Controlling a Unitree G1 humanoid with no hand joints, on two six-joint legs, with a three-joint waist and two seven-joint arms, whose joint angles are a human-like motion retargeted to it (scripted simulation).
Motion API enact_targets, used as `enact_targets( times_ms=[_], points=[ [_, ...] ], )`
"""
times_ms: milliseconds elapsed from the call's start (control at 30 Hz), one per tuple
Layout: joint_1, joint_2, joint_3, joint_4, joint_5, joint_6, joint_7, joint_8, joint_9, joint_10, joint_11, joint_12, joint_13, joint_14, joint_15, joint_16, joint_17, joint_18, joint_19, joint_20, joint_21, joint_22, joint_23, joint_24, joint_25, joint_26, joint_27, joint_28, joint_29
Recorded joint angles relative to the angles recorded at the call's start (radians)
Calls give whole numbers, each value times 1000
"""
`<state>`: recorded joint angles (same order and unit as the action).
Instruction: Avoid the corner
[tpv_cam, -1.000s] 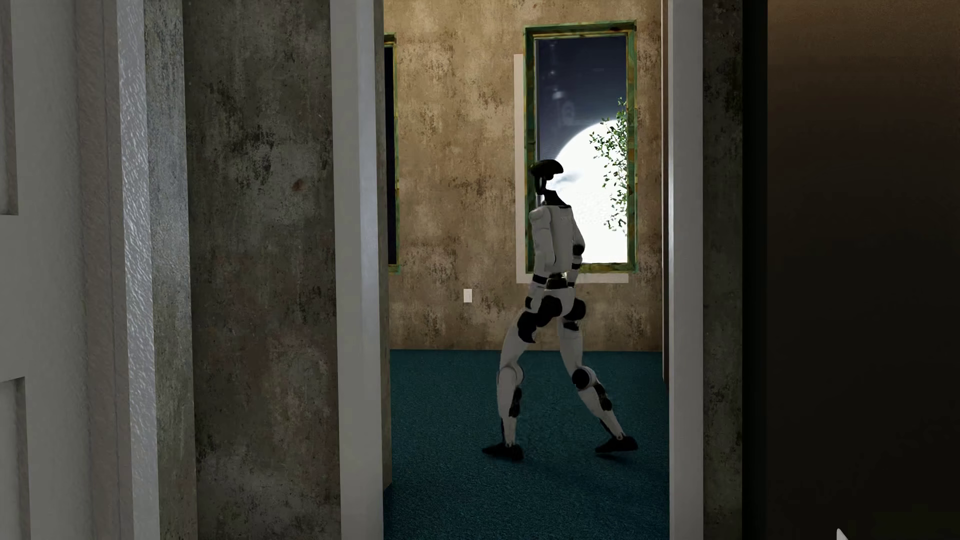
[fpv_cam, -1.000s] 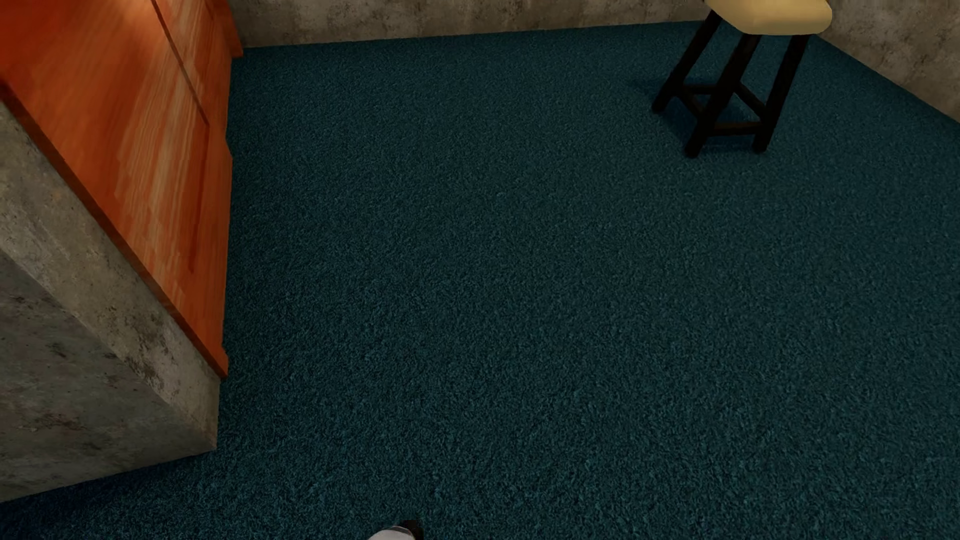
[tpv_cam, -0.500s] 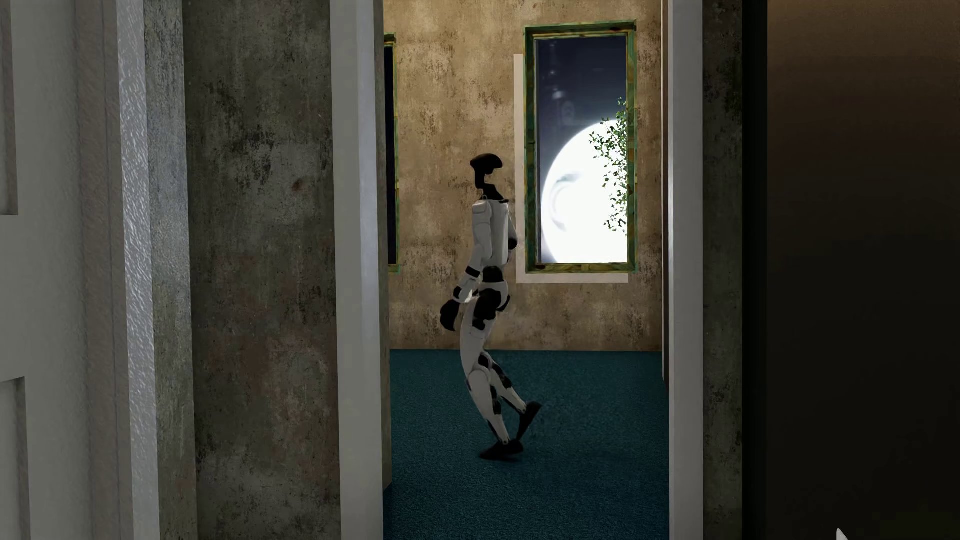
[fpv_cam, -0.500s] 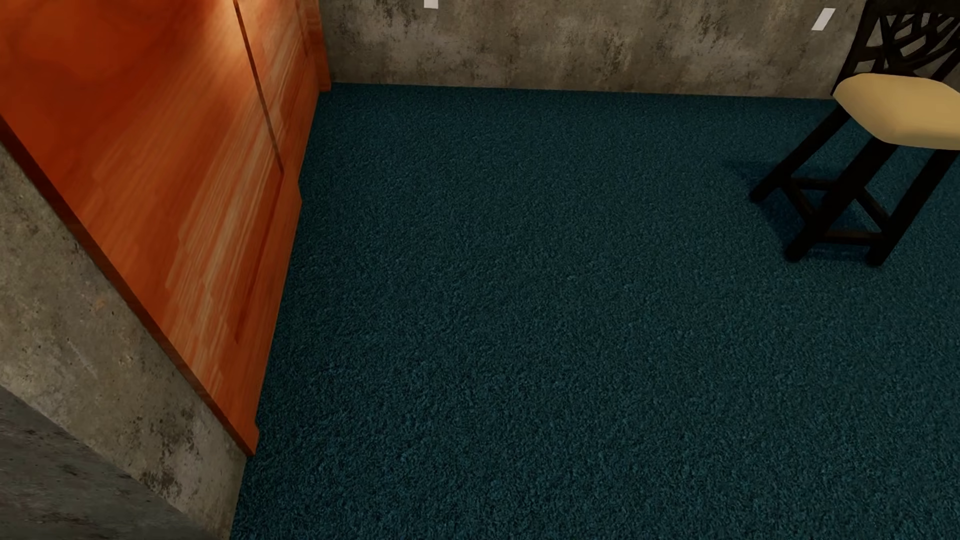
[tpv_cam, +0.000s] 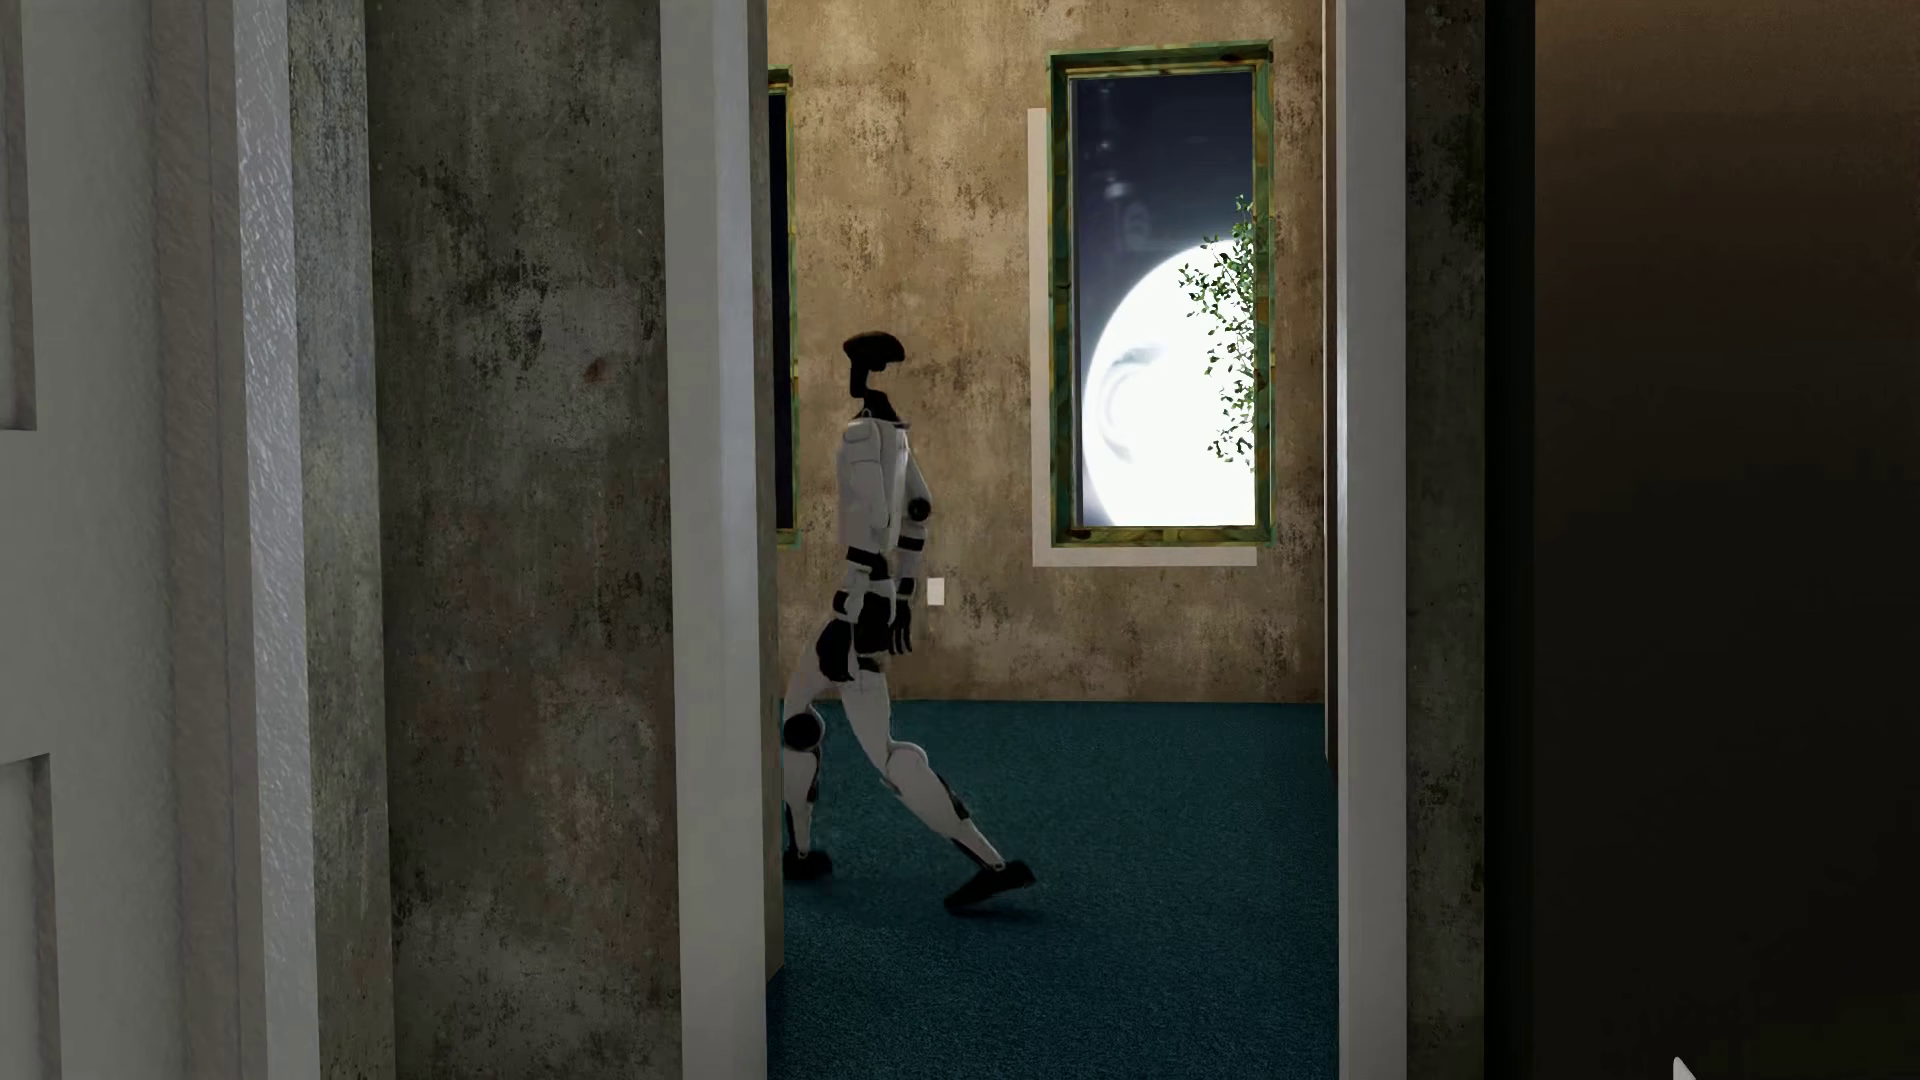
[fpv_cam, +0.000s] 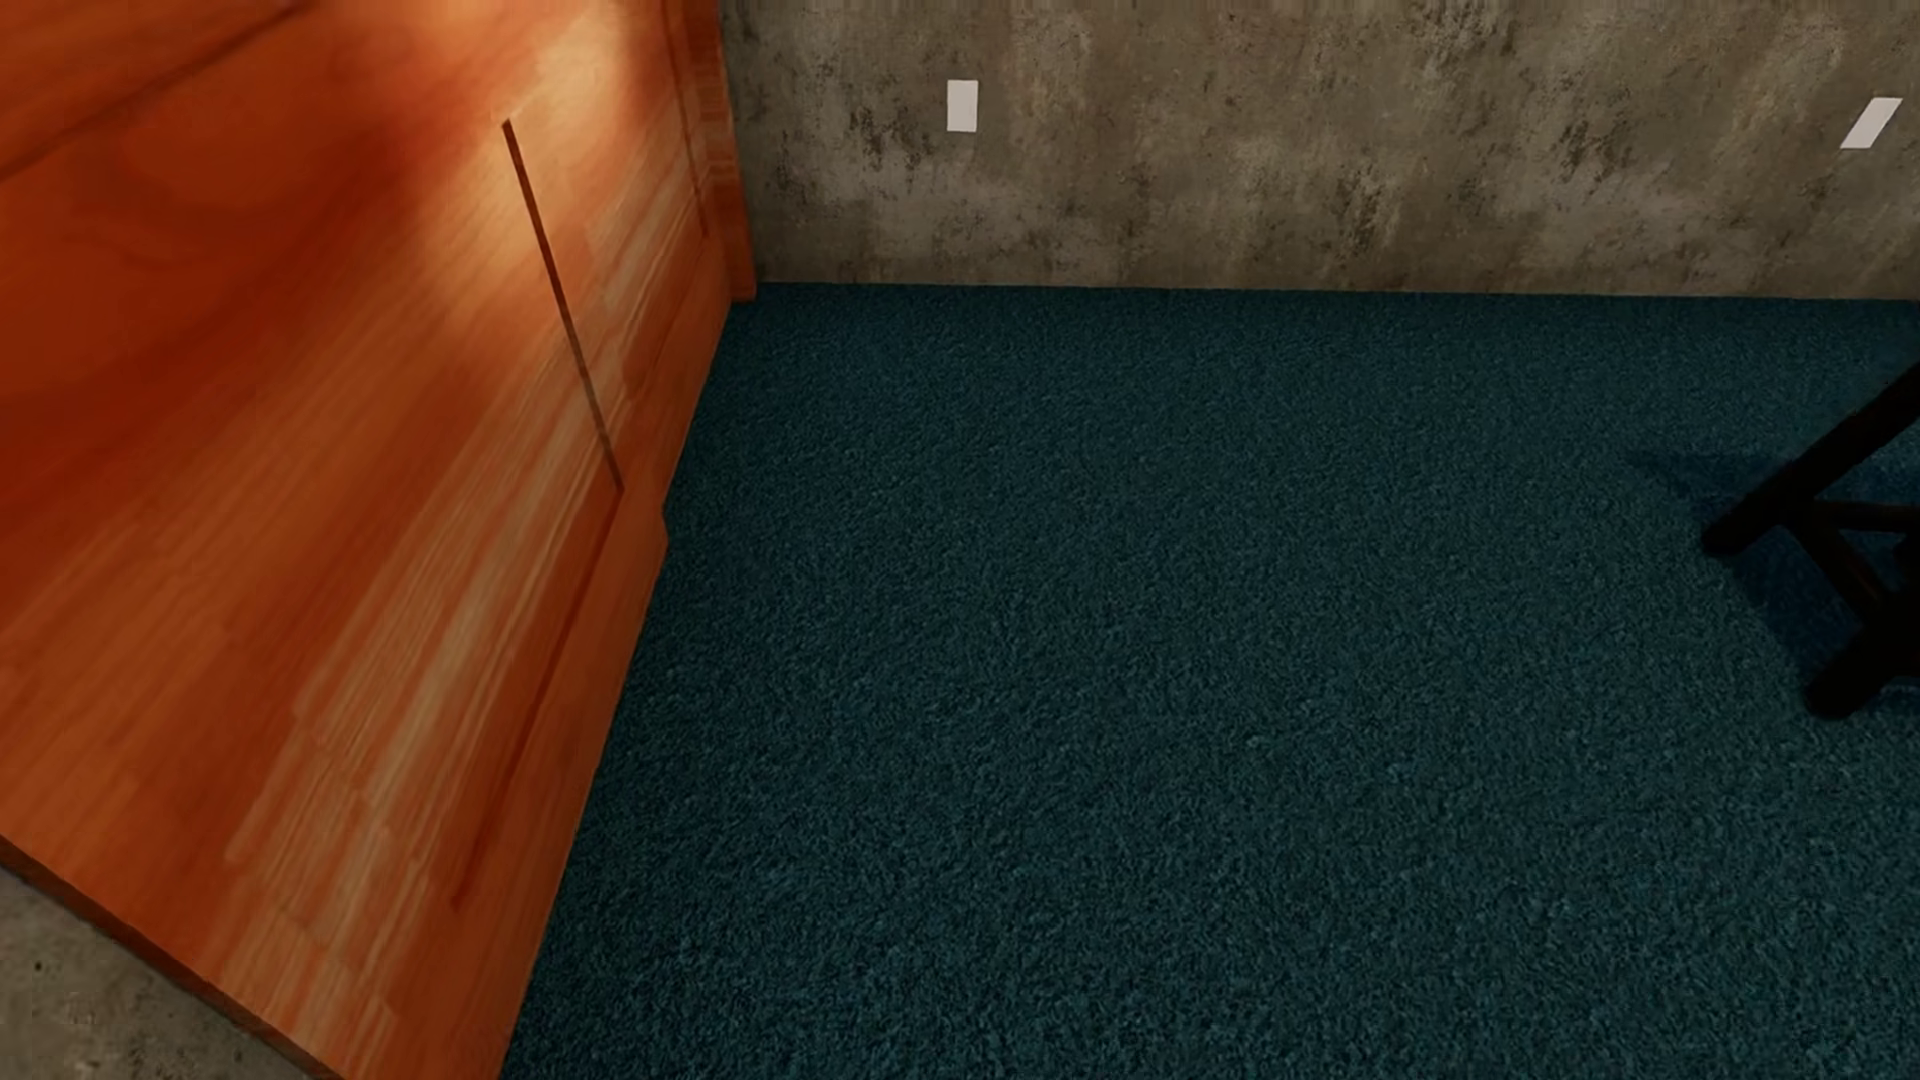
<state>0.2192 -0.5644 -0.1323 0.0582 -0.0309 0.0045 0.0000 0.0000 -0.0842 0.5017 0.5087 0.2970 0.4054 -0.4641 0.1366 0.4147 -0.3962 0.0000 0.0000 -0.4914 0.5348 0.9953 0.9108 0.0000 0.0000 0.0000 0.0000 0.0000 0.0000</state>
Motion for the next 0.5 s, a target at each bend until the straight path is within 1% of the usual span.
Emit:
enact_targets(
  times_ms=[33, 67, 100, 167, 200, 233, 267, 300, 333, 367, 400, 433, 467, 500],
  points=[
    [25, -38, 15, 23, 21, 13, 0, 0, -4, -4, 77, 22, 1, 36, 52, -13, 5, 0, 0, 11, 3, 20, 6, 0, 0, 0, 0, 0, 0],
    [45, -54, 23, 44, 39, 24, 0, 0, 2, 2, 142, 41, -5, 106, 49, -26, 6, 0, 0, 27, -1, 38, 6, 0, 0, 0, 0, 0, 0],
    [48, -46, 18, 58, 45, 25, 0, 0, 6, 21, 177, 55, -14, 213, 21, -36, 4, 0, 0, 30, -9, 51, -2, 0, 0, 0, 0, 0, 0],
    [-30, -6, 1, 88, 46, 19, 0, 0, -7, 121, 175, 49, -36, 511, -33, -36, -1, 0, 0, 7, -43, 61, -38, 0, 0, 0, 0, 0, 0],
    [-92, 14, 11, 102, 59, 20, 0, 0, -12, 201, 163, 30, -49, 649, -50, -32, -7, 0, 0, 13, -66, 56, -64, 0, 0, 0, 0, 0, 0],
    [-154, 42, 28, 109, 73, 19, 0, 0, -8, 294, 147, 8, -66, 748, -66, -28, -19, 0, 0, 40, -86, 39, -90, 0, 0, 0, 0, 0, 0],
    [-217, 78, 44, 109, 84, 13, 0, 0, 4, 393, 127, -16, -88, 787, -83, -22, -37, 0, 0, 77, -100, 8, -113, 0, 0, 0, 0, 0, 0],
    [-281, 114, 60, 102, 90, 5, 0, 0, 19, 495, 106, -43, -117, 739, -101, -14, -59, 0, 0, 116, -111, -30, -129, 0, 0, 0, 0, 0, 0],
    [-340, 147, 84, 90, 95, -3, 0, 0, 39, 589, 87, -75, -151, 606, -118, -5, -82, 0, 0, 153, -121, -71, -138, 0, 0, 0, 0, 0, 0],
    [-388, 176, 117, 77, 100, -15, 0, 0, 60, 653, 74, -108, -188, 447, -132, 6, -105, 0, 0, 183, -134, -109, -140, 0, 0, 0, 0, 0, 0],
    [-429, 202, 153, 64, 100, -30, 0, 0, 80, 671, 64, -141, -224, 321, -145, 17, -125, 0, 0, 206, -150, -144, -136, 0, 0, 0, 0, 0, 0],
    [-465, 223, 184, 53, 95, -45, 0, 0, 96, 647, 53, -169, -258, 250, -158, 29, -141, 0, 0, 220, -168, -175, -129, 0, 0, 0, 0, 0, 0],
    [-500, 241, 205, 43, 89, -57, 0, 0, 106, 589, 40, -190, -288, 225, -171, 39, -155, 0, 0, 228, -188, -203, -123, 0, 0, 0, 0, 0, 0],
    [-529, 258, 216, 30, 83, -67, 0, 0, 111, 509, 26, -203, -314, 232, -185, 48, -165, 0, 0, 232, -206, -226, -123, 0, 0, 0, 0, 0, 0]
  ],
)
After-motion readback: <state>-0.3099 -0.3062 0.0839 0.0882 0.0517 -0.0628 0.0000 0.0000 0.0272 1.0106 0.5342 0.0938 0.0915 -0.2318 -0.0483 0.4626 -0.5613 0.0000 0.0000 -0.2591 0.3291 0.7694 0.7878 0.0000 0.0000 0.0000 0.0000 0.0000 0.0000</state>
